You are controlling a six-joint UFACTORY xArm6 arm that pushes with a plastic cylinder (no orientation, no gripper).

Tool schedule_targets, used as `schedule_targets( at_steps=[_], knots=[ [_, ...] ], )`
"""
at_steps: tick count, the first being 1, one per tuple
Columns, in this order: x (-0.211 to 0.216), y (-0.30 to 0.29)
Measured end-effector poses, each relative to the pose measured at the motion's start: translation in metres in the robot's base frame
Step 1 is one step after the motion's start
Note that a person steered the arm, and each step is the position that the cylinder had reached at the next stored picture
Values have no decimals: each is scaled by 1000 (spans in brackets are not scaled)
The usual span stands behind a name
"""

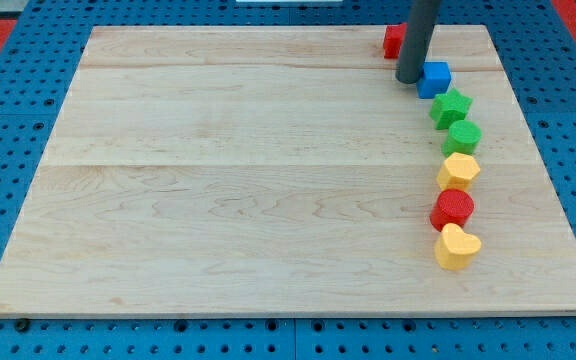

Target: Adjust the blue blocks and the red star to form a vertical line

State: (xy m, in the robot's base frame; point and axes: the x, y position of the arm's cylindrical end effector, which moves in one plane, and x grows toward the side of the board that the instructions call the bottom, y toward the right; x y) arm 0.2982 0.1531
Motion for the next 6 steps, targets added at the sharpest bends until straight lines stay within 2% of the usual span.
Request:
schedule_targets(
  at_steps=[1, 3, 6],
  knots=[
    [-15, -37],
    [-62, -46],
    [-60, -48]
  ],
)
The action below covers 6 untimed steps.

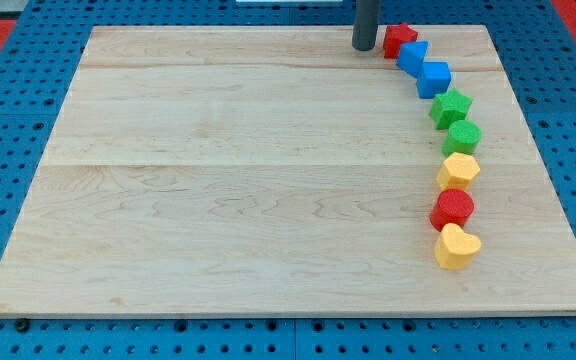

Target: Adjust the blue blocks and the red star to form a vertical line

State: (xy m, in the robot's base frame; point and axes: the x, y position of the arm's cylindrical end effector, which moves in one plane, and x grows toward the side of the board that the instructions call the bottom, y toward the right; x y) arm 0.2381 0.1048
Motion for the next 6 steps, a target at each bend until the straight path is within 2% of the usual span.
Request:
schedule_targets(
  at_steps=[1, 4, 6],
  knots=[
    [9, 10],
    [-18, 50],
    [-22, 38]
  ],
)
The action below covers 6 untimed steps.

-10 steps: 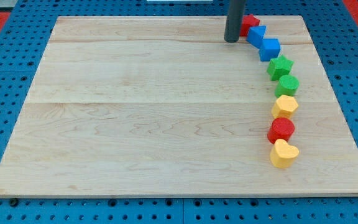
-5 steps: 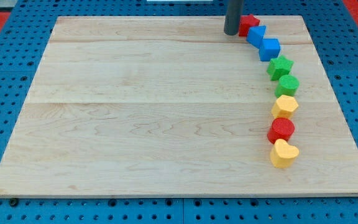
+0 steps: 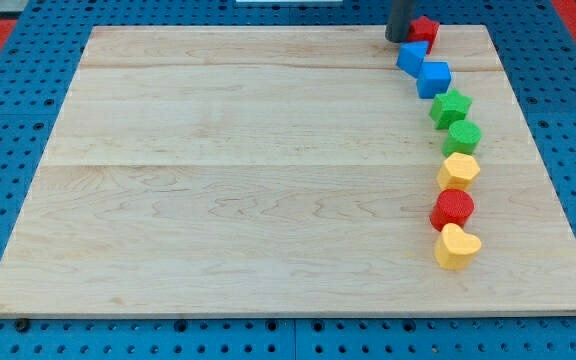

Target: Adjust the blue blocks and the red star to form a vertical line

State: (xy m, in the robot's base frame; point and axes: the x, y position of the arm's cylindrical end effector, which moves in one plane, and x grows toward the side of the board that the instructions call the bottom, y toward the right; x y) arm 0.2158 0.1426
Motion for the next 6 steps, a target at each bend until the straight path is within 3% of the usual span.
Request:
schedule_targets(
  at_steps=[1, 2, 3, 6],
  knots=[
    [0, -47],
    [27, -62],
    [51, -34],
    [45, 7]
  ],
)
